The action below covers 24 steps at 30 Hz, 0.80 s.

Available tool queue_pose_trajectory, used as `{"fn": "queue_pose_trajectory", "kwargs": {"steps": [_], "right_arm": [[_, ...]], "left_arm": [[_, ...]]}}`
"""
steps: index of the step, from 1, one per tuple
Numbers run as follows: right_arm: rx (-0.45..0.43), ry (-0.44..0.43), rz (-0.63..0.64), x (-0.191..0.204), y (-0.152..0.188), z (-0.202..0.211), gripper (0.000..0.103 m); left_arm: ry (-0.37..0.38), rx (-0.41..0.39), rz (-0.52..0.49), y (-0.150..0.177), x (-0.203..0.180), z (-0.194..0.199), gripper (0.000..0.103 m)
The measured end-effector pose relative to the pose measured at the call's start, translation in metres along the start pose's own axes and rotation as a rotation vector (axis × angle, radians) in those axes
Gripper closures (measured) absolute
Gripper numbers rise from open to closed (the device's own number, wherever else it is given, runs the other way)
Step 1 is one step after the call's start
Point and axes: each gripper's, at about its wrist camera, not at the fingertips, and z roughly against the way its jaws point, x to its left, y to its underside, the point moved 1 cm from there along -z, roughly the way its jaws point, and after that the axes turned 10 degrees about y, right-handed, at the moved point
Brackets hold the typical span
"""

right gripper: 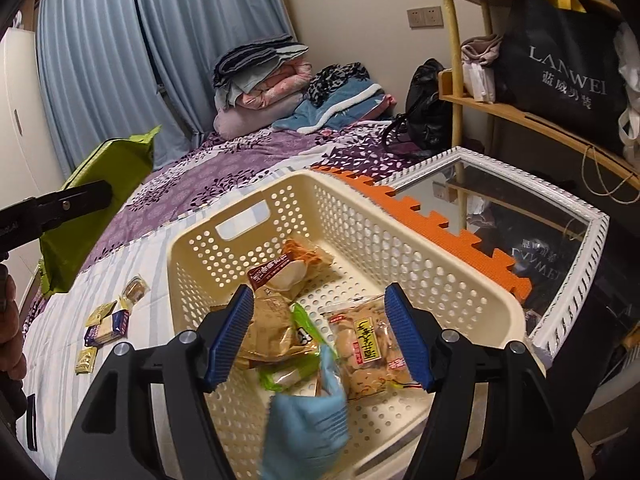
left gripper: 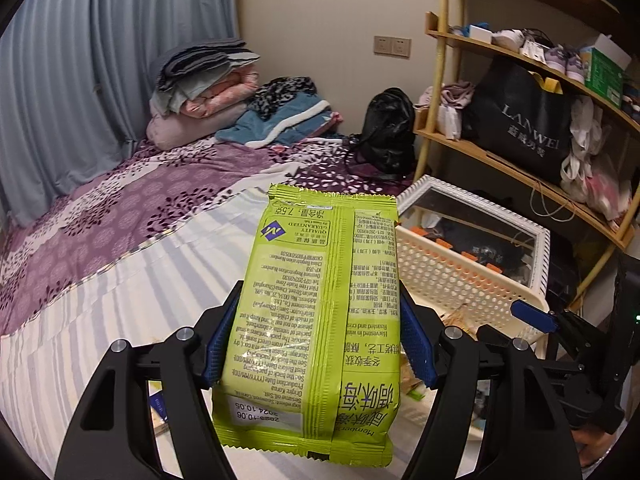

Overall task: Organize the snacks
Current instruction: 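Open both tools to drop the packets into the basket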

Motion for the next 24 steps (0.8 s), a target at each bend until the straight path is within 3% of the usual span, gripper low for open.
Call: {"fn": "queue_pose_trajectory", "kwargs": {"steps": [11, 12, 13, 14, 24], "right_arm": [[0.0, 0.027, -0.012, -0.015, 0.0, 0.0, 0.035], [-0.001, 0.03, -0.012, -0.016, 0.0, 0.0, 0.035], [0.0, 0.031, -0.013, -0.016, 0.0, 0.0, 0.035], [0.001, 0.031, -0.014, -0.017, 0.0, 0.0, 0.035], [-0.004, 0.04, -0.02, -0.017, -0.004, 0.001, 0.031]], "left_arm": [[0.08, 0.02, -0.062, -0.015, -0.04, -0.03, 0.03], [0.086, 0.027, -0.064, -0.016, -0.042, -0.034, 0.026], [0.085, 0.03, -0.064, -0.017, -0.044, -0.035, 0.012], [0.08, 0.021, -0.064, -0.016, -0.045, -0.035, 0.007], [0.054, 0.027, -0.048, -0.012, -0.038, -0.033, 0.007]]}}
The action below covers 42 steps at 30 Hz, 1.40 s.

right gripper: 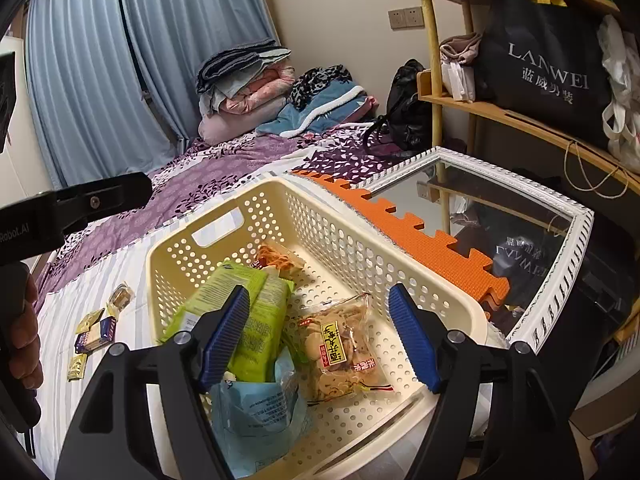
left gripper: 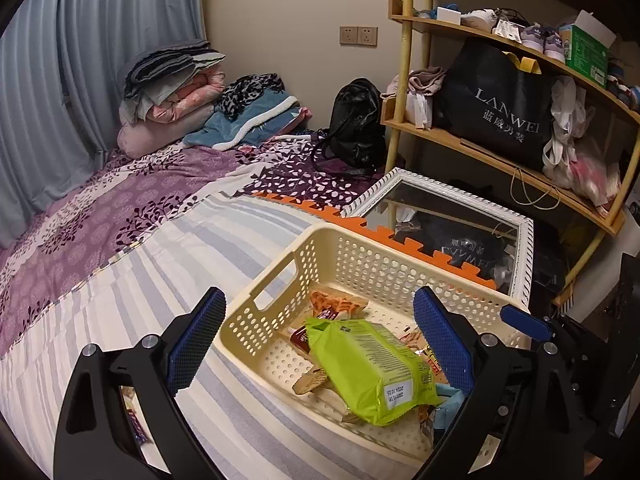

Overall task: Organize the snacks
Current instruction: 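Open both tools to drop the packets into the basket, then withdraw both tools from the basket back over the bed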

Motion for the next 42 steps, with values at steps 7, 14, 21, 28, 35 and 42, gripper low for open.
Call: {"fn": "queue_pose_trajectory", "kwargs": {"steps": [7, 14, 21, 28, 35, 42], "right_arm": [[-0.009, 0.003, 0.006, 0.004, -0.002, 0.002, 0.025], [-0.013, 0.007, 0.02, 0.01, -0.004, 0.004, 0.019], [-0.01, -0.003, 0.041, 0.021, -0.005, 0.005, 0.019], [-0.018, -0.024, 0.072, 0.039, -0.007, 0.009, 0.019], [-0.006, -0.091, 0.088, 0.063, -0.005, 0.01, 0.019], [-0.003, -0.149, 0.13, 0.096, -0.003, 0.014, 0.016]], "left_arm": [[-0.021, 0.003, 0.01, 0.004, 0.008, 0.005, 0.003], [-0.049, 0.02, 0.039, 0.01, 0.02, 0.008, 0.003], [-0.115, 0.016, 0.071, 0.022, 0.039, 0.019, 0.003], [-0.149, 0.009, 0.134, 0.036, 0.064, 0.035, 0.003], [-0.2, 0.004, 0.205, 0.058, 0.096, 0.057, 0.003], [-0.262, -0.004, 0.285, 0.084, 0.135, 0.085, 0.003]]}}
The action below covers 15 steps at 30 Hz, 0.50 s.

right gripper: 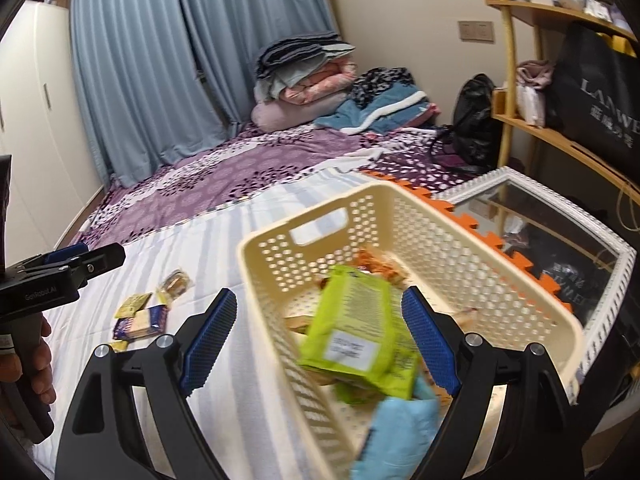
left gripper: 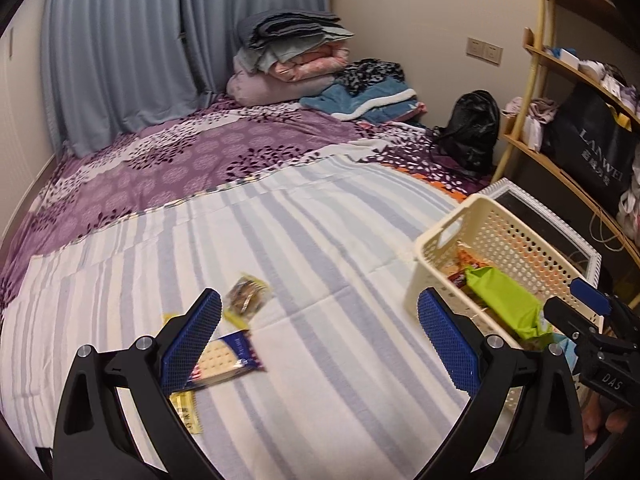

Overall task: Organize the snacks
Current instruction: 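Withdraw both tools from the basket back over the bed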

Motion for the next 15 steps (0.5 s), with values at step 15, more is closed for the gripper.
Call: {"fn": "queue_pose_trajectory", "kwargs": {"steps": [15], "right_arm": [[0.015, -0.141, 0.117, 0.078, 0.007, -0.003, 0.011]], "left_arm": [[-0.146, 0.029, 0.224, 0.054, 0.114, 0.028, 0.003]]}}
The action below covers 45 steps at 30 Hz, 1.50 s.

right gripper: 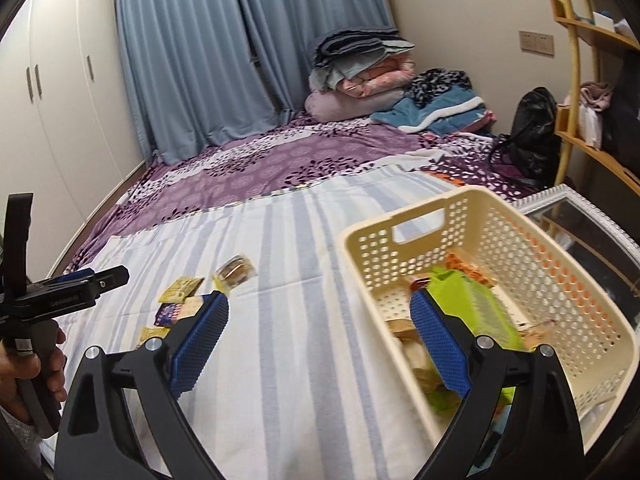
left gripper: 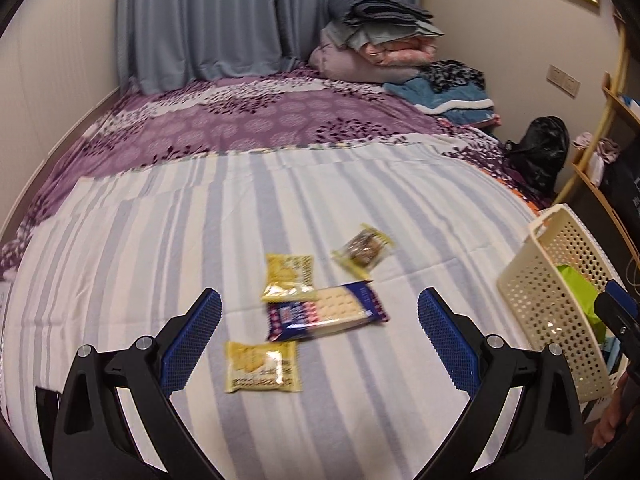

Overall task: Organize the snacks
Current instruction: 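Withdraw both tools from the basket back over the bed, then grasp the yellow bibizan biscuit packet with the left tool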

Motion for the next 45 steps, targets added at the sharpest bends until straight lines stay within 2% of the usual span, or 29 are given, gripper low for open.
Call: {"fn": "queue_pose_trajectory", "kwargs": {"steps": [6, 11, 16, 26, 29, 35, 39, 45], "right_arm": [[0.044, -0.057, 0.082, 0.04, 0.012, -0.012, 0.011], [0.088, -0.092, 0.124, 0.064, 0.024, -0.024, 0.011], [0.129, -0.108, 0.138, 0.072, 0.032, -0.033, 0.011], [0.171, -0.125, 0.158, 0.085, 0.039, -0.045, 0.011], [0.178, -0.131, 0.161, 0.091, 0.04, -0.047, 0.011], [0.181, -0.146, 0.171, 0.097, 0.041, -0.048, 0.011], [0.187, -0.158, 0.175, 0.102, 0.043, -0.048, 0.011], [0.181, -0.163, 0.186, 0.104, 0.042, -0.046, 0.011]], "left_arm": [[-0.039, 0.058, 0.073, 0.027, 0.036, -0.012, 0.003], [-0.048, 0.115, 0.102, 0.049, 0.049, -0.029, 0.003], [-0.061, 0.168, 0.117, 0.066, 0.057, -0.049, 0.003], [-0.13, 0.219, 0.144, 0.084, 0.086, -0.067, 0.003], [-0.127, 0.217, 0.164, 0.089, 0.098, -0.065, 0.003], [-0.247, 0.229, 0.166, 0.095, 0.123, -0.055, 0.003], [-0.183, 0.207, 0.226, 0.095, 0.123, -0.047, 0.003], [-0.114, 0.215, 0.134, 0.089, 0.077, -0.062, 0.003]]}}
